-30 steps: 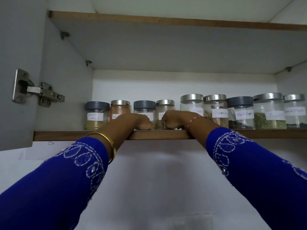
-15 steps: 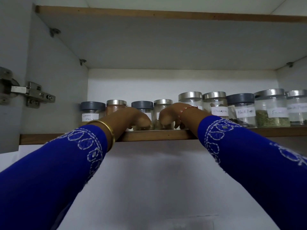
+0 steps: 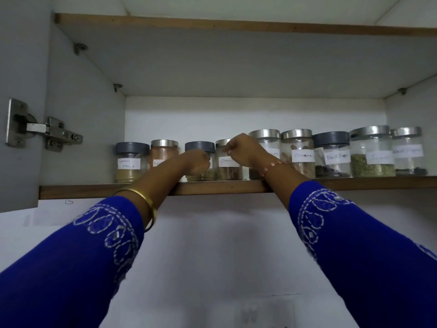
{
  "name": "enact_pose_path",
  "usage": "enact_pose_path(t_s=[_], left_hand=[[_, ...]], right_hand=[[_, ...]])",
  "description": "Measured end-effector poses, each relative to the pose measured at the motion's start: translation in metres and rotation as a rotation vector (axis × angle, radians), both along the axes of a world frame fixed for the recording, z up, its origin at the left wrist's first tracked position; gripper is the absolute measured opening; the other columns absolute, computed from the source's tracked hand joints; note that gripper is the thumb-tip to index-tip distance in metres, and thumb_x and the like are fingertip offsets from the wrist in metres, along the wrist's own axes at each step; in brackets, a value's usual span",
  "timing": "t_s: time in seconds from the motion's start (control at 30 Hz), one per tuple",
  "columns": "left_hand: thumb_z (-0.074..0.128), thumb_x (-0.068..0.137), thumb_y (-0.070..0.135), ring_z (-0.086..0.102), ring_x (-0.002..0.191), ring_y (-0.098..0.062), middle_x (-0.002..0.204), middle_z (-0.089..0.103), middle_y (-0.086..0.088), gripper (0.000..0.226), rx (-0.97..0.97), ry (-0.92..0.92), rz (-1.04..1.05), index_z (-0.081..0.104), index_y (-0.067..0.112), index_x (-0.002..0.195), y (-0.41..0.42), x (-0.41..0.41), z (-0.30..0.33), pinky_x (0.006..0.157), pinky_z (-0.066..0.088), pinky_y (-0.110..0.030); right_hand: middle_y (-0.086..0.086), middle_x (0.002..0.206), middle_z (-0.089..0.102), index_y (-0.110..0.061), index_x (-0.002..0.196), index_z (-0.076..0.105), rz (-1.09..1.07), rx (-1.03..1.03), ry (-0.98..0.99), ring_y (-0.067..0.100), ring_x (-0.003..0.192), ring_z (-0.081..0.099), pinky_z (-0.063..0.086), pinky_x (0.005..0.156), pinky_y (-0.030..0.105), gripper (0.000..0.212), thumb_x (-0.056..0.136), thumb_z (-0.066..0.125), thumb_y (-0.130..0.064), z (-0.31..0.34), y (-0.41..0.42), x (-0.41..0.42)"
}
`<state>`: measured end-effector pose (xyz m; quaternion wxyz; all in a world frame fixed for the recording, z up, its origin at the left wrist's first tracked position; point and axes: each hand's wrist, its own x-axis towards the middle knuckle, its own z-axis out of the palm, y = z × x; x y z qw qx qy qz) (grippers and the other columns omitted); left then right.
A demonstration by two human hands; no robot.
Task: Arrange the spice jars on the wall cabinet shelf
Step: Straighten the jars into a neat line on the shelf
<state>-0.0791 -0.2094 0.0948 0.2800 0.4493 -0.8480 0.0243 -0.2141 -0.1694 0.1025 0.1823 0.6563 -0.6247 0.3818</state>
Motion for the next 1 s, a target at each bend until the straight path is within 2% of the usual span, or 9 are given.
enact_pose_path(t_s=[0.03,0.13,0.33,0.43,0.57,0.7,0.87,1.0], left_hand=[[0.036,0.096,0.013,0.045,0.127,-0.028,0.139,0.048,-0.015,0.038,-0.005,0.020,-0.030,0.049,0.004,0.131,0.006,0.000,-0.003,0.102,0.036,-0.031],[0.036,0.095,0.010,0.042,0.130,-0.025,0.142,0.045,-0.012,0.040,-0.031,0.021,-0.155,0.048,0.006,0.132,0.021,-0.005,-0.009,0.102,0.034,-0.028],[0.039,0.095,0.012,0.037,0.135,-0.022,0.146,0.040,-0.009,0.040,-0.026,0.073,-0.304,0.047,0.010,0.134,0.048,-0.039,-0.012,0.106,0.029,-0.026],[0.039,0.095,0.014,0.034,0.137,-0.022,0.148,0.038,-0.008,0.042,-0.015,0.108,-0.336,0.044,0.010,0.136,0.059,-0.058,-0.012,0.109,0.028,-0.028],[0.039,0.094,0.014,0.035,0.136,-0.023,0.149,0.036,-0.009,0.044,-0.022,0.106,-0.312,0.041,0.011,0.138,0.063,-0.073,-0.014,0.105,0.030,-0.027],[0.042,0.091,0.012,0.034,0.136,-0.024,0.149,0.035,-0.010,0.047,-0.018,0.072,-0.254,0.040,0.010,0.138,0.064,-0.073,-0.016,0.106,0.030,-0.028],[0.041,0.093,0.012,0.039,0.131,-0.027,0.142,0.042,-0.015,0.039,-0.042,0.013,-0.221,0.049,0.003,0.130,0.071,-0.072,-0.018,0.103,0.033,-0.031],[0.041,0.092,0.011,0.039,0.131,-0.028,0.142,0.042,-0.015,0.040,-0.061,0.008,-0.237,0.047,0.001,0.131,0.071,-0.070,-0.019,0.103,0.033,-0.032]], right_hand=[[0.018,0.116,0.066,0.001,0.110,0.068,0.045,-0.081,-0.091,0.028,0.109,0.061,0.049,0.093,0.030,0.031,0.091,0.043,0.002,-0.001,0.010,0.003],[0.014,0.116,0.067,-0.001,0.106,0.070,0.014,-0.265,-0.163,0.023,0.109,0.062,0.043,0.084,0.018,0.028,0.089,0.047,0.002,-0.009,0.028,-0.014],[0.015,0.111,0.068,-0.002,0.099,0.071,-0.147,-0.379,-0.268,0.026,0.112,0.059,0.047,0.093,0.028,0.027,0.085,0.049,0.006,-0.018,0.065,-0.066],[0.017,0.111,0.067,0.000,0.099,0.070,-0.222,-0.349,-0.309,0.027,0.106,0.061,0.046,0.083,0.023,0.027,0.082,0.051,0.008,-0.023,0.079,-0.087],[0.019,0.111,0.067,0.003,0.101,0.067,-0.263,-0.333,-0.353,0.029,0.105,0.061,0.044,0.080,0.024,0.025,0.082,0.053,0.009,-0.026,0.083,-0.103],[0.021,0.111,0.067,0.006,0.101,0.069,-0.300,-0.301,-0.303,0.031,0.106,0.061,0.048,0.085,0.029,0.023,0.084,0.053,0.007,-0.027,0.078,-0.104],[0.024,0.111,0.066,0.010,0.100,0.068,-0.339,-0.230,-0.241,0.034,0.105,0.061,0.051,0.089,0.035,0.022,0.084,0.053,0.007,-0.026,0.078,-0.104],[0.022,0.116,0.064,0.006,0.104,0.068,-0.374,-0.199,-0.207,0.034,0.109,0.059,0.050,0.091,0.035,0.023,0.083,0.058,0.006,-0.028,0.079,-0.100]])
